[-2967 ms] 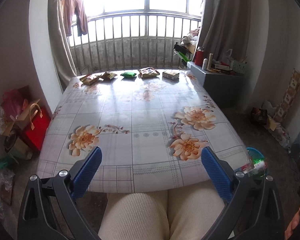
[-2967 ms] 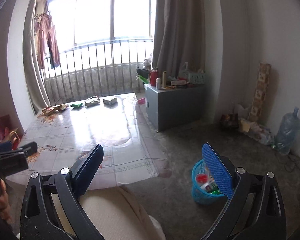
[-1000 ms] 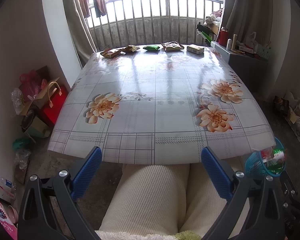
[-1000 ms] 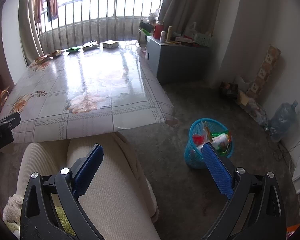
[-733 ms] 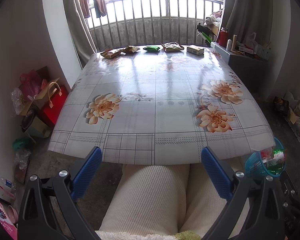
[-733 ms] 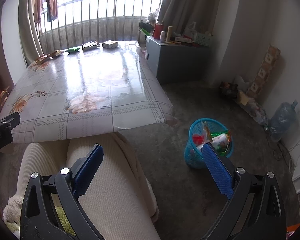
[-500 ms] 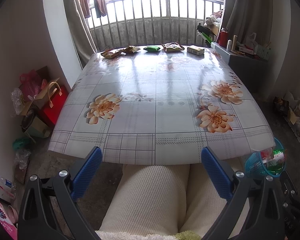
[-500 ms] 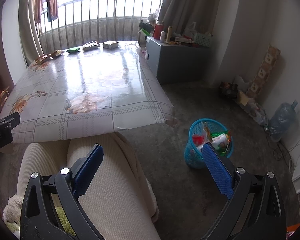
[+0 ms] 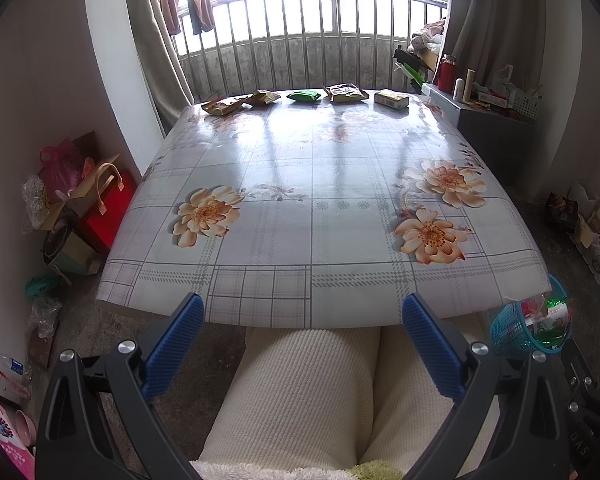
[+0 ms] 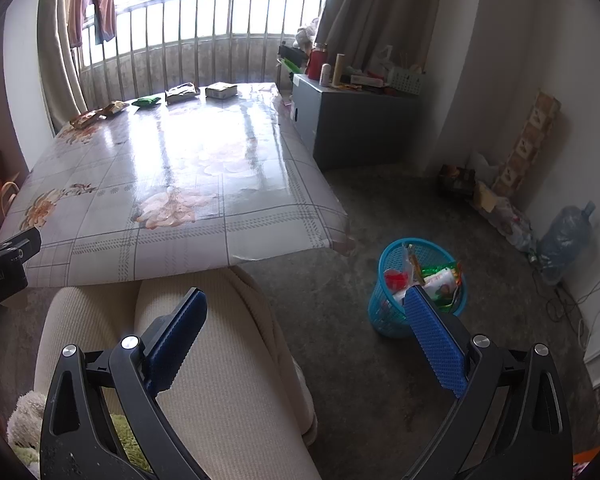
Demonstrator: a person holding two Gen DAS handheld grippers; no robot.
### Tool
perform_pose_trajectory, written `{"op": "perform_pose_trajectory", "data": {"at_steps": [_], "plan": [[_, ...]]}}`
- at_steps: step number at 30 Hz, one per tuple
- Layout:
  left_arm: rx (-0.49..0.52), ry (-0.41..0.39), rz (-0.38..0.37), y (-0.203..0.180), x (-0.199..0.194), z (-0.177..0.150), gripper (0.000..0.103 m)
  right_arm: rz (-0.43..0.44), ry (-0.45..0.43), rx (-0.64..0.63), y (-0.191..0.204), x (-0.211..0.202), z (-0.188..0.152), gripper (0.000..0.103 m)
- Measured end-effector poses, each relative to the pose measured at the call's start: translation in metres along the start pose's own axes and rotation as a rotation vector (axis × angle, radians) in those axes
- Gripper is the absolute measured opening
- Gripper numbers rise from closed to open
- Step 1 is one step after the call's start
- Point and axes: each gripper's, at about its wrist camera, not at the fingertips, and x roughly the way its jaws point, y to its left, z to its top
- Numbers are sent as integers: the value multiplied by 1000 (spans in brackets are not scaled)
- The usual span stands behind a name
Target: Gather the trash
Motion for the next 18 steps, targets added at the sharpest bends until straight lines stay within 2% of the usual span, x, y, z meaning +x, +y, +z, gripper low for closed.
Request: {"op": "perform_pose_trajectory", "data": {"at_steps": [18], "plan": [[3,2,0,0,0,-1,97,-1,-1,2,0,-1,1,95]]}}
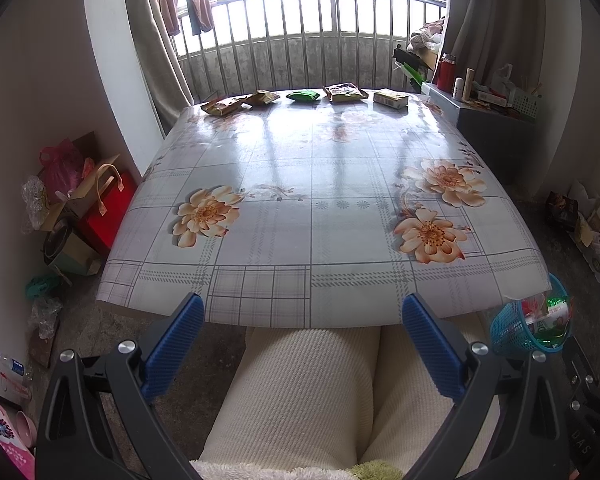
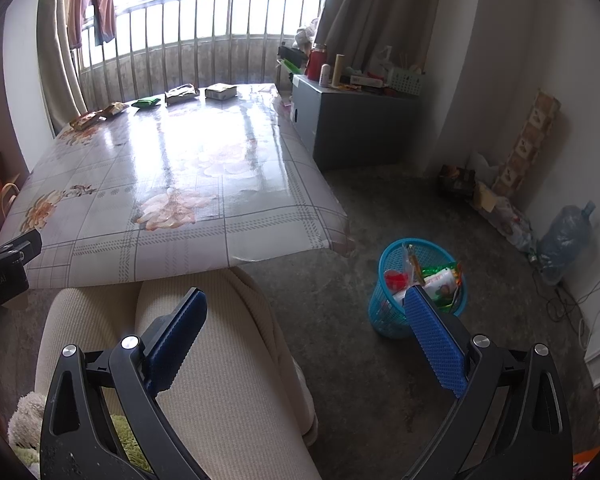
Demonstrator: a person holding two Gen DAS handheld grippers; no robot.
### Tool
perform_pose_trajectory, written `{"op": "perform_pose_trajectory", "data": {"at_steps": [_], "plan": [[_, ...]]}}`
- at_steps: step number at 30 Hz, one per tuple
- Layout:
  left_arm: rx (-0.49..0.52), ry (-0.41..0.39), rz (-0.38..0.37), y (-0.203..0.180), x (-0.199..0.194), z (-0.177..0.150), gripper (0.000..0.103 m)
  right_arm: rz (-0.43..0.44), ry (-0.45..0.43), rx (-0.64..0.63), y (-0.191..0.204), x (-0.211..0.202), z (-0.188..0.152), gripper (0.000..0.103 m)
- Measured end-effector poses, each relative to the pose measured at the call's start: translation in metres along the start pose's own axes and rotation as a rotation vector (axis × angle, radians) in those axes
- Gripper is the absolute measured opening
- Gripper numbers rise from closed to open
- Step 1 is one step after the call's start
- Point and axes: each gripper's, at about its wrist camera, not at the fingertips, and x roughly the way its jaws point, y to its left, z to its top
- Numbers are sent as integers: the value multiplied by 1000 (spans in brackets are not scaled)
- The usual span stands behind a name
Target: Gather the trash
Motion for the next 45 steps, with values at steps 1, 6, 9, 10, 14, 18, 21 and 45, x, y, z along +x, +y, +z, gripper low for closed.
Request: {"op": "perform_pose_trajectory", "data": {"at_steps": [1,6,9,10,14,18,21,45], "plan": [[0,0,-1,0,0,0,97,-1,0,-1,0,0,0,95],[-1,-1,-1,0,0,0,97,1,-1,0,0,0,-1,95],[-1,-1,-1,0,0,0,97,1,-1,-1,0,-1,2,95],[0,-1,-1,0,0,0,97,2,-1,-2,1,-1,2,95],[0,-1,-2,0,0,0,97,0,-1,1,1,-1,1,95],[-1,-1,-2,0,0,0,97,-1,-2,0,2,-1,1,95],[0,-1,-2,0,0,0,97,-1,-1,1,2,-1,1,95],[3,4,-8,-1,2,-1,97,1,3,4,4,-1,3,95]]}}
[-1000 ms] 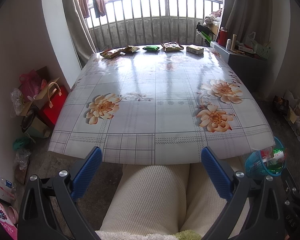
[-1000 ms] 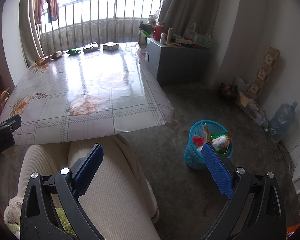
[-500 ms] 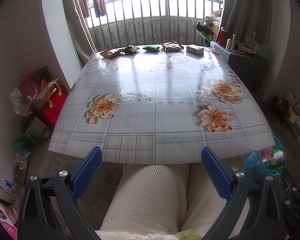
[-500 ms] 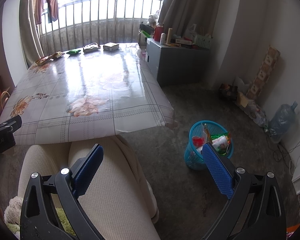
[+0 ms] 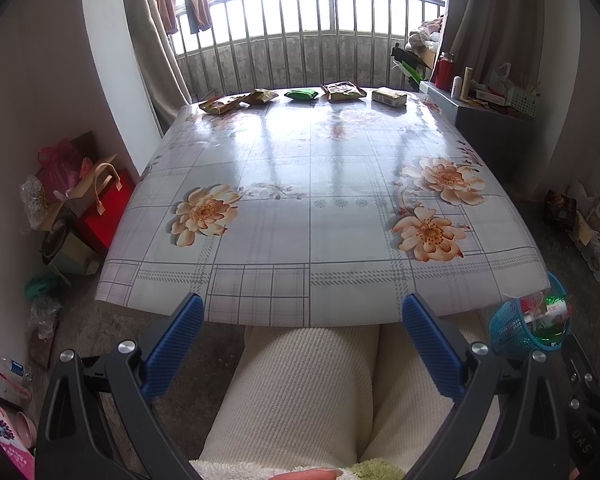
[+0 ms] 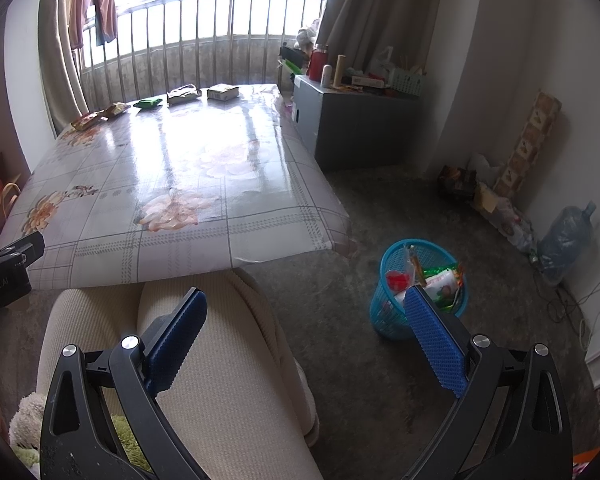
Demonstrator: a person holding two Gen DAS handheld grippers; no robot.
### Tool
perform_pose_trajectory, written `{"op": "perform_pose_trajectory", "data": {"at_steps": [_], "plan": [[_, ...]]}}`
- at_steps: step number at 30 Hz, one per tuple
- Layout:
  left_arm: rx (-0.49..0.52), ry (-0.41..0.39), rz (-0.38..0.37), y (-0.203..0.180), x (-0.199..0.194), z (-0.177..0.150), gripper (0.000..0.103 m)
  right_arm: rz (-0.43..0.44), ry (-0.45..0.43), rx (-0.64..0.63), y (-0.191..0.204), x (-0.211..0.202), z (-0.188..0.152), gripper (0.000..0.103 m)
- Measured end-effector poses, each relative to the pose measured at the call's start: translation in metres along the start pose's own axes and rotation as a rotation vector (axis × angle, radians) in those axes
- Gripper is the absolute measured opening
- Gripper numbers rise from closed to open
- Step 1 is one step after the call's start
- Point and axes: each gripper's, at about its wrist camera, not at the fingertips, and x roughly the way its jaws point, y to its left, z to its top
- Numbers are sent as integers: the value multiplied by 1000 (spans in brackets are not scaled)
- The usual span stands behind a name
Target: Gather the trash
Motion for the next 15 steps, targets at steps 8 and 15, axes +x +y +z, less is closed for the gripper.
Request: {"op": "perform_pose_trajectory", "data": {"at_steps": [8,15], "plan": [[9,-2,-21,-2,0,0,97,2,2,2,1,0,0,95],[19,7,-23,-2,2,2,97,1,2,2,1,0,0,95]]}}
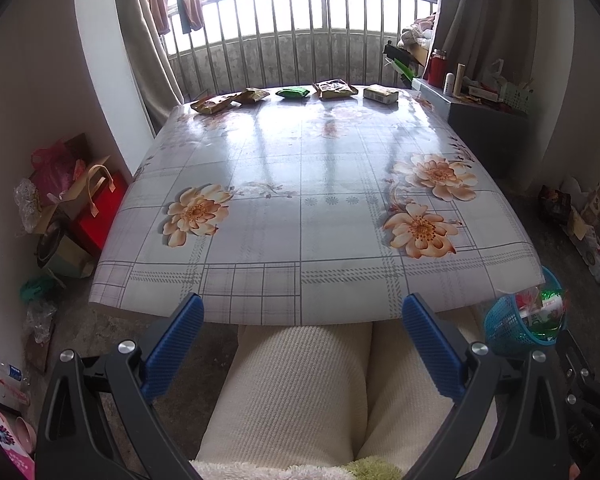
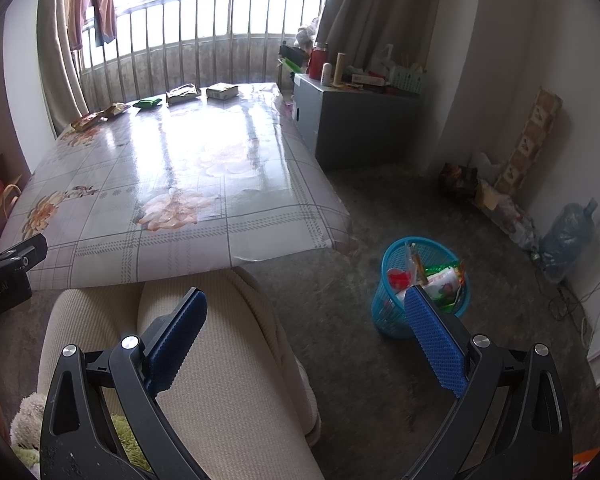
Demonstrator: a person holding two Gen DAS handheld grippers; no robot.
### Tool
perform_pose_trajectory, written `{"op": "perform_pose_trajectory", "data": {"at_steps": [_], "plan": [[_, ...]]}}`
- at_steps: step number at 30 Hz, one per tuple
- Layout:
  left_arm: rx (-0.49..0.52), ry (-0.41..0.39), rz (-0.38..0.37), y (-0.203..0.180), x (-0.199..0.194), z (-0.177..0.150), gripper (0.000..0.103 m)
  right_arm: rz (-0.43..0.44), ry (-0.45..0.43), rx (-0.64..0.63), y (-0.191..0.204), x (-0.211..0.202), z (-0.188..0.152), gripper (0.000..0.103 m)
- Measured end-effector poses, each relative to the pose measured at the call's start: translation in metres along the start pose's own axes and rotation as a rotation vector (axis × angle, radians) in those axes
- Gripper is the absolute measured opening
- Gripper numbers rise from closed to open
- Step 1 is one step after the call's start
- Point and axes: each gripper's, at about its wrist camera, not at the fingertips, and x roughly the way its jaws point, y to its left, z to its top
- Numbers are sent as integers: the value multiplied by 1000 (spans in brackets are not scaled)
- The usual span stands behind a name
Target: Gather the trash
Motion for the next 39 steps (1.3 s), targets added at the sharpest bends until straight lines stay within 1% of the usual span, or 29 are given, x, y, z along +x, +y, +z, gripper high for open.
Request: {"op": "perform_pose_trajectory", "data": {"at_steps": [14,29,39], "plan": [[7,10,3,-1,2,0,97,2,3,6,2,-1,-1,95],[29,27,29,-3,6,1,97,13,7,22,1,1,-2,95],[36,68,38,-3,18,1,97,20,30,40,0,8,-5,95]]}}
